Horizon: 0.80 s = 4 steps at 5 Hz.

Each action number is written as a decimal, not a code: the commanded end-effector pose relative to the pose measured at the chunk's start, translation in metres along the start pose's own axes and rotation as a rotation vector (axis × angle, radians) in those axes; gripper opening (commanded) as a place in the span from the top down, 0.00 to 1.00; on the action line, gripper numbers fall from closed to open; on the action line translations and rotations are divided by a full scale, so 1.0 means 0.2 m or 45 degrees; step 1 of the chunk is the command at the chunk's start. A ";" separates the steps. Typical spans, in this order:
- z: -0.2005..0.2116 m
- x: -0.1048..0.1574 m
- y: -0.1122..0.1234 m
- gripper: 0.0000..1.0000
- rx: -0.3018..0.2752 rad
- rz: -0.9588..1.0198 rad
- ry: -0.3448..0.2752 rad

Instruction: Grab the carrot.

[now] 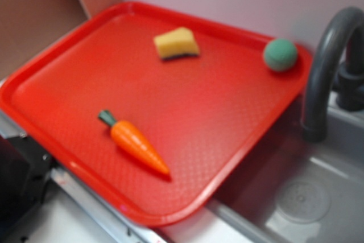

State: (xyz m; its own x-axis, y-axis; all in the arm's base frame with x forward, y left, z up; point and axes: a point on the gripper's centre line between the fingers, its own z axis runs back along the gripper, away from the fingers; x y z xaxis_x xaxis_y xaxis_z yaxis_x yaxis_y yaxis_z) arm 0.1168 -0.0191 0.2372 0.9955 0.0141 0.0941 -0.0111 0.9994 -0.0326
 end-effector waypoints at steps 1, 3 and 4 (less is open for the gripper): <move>0.00 0.00 0.00 0.00 0.000 0.000 0.000; -0.07 0.13 -0.08 0.00 0.072 -0.505 -0.023; -0.12 0.20 -0.18 0.00 0.117 -0.827 -0.069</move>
State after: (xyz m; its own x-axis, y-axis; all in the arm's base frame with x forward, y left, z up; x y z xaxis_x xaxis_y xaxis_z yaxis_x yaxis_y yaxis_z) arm 0.1589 -0.0528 0.2126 0.7984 -0.5935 0.1010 0.5824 0.8040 0.1201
